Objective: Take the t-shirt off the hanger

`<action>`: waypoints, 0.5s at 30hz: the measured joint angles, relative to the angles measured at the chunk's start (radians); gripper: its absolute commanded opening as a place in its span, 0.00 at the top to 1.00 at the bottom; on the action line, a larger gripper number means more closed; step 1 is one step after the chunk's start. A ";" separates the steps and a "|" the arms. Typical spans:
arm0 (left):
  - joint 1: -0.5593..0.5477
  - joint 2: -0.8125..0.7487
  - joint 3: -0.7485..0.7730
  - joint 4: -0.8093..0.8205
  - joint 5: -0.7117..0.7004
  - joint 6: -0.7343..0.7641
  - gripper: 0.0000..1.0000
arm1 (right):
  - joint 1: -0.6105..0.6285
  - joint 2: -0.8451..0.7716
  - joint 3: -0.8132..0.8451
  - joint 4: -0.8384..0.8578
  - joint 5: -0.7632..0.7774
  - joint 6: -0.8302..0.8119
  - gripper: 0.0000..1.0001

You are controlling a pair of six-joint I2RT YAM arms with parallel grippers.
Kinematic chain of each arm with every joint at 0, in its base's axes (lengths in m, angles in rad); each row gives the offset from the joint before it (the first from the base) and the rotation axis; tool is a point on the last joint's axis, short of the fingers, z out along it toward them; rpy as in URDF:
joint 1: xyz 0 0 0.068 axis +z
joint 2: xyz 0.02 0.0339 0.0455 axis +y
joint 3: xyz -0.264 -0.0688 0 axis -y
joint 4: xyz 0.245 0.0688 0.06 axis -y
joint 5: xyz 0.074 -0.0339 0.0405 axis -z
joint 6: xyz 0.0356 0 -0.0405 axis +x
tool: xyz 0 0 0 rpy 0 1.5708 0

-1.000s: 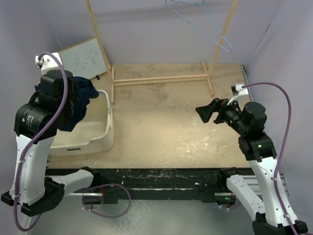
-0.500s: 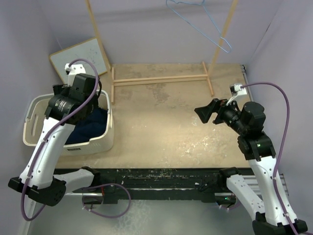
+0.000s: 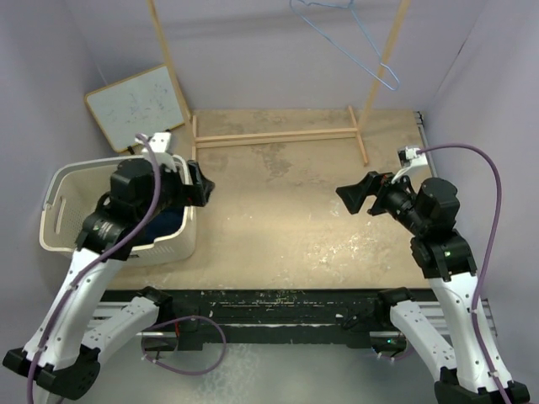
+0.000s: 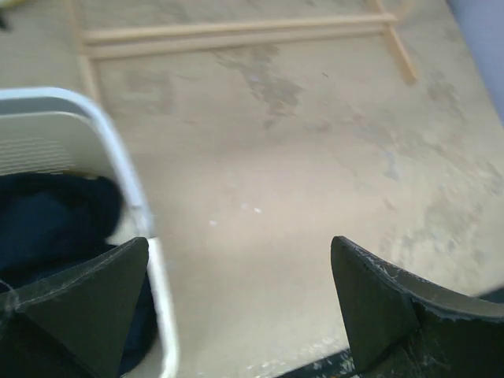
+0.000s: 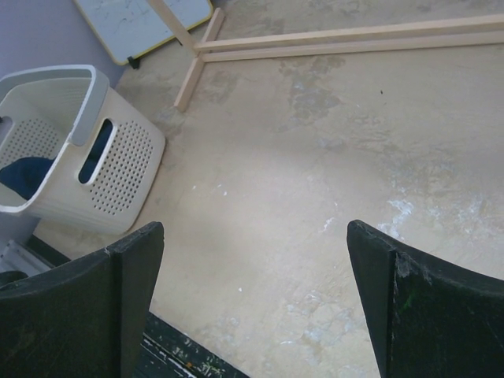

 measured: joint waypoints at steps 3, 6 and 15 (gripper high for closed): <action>-0.001 0.006 -0.140 0.109 0.173 -0.019 0.01 | 0.000 0.000 0.000 -0.032 0.030 0.000 0.00; -0.001 0.005 -0.246 0.152 0.209 -0.023 0.01 | 0.000 -0.005 0.000 -0.079 0.064 0.001 0.00; -0.001 -0.250 -0.379 0.224 0.159 -0.037 0.01 | 0.000 -0.080 -0.029 -0.115 0.156 0.017 0.00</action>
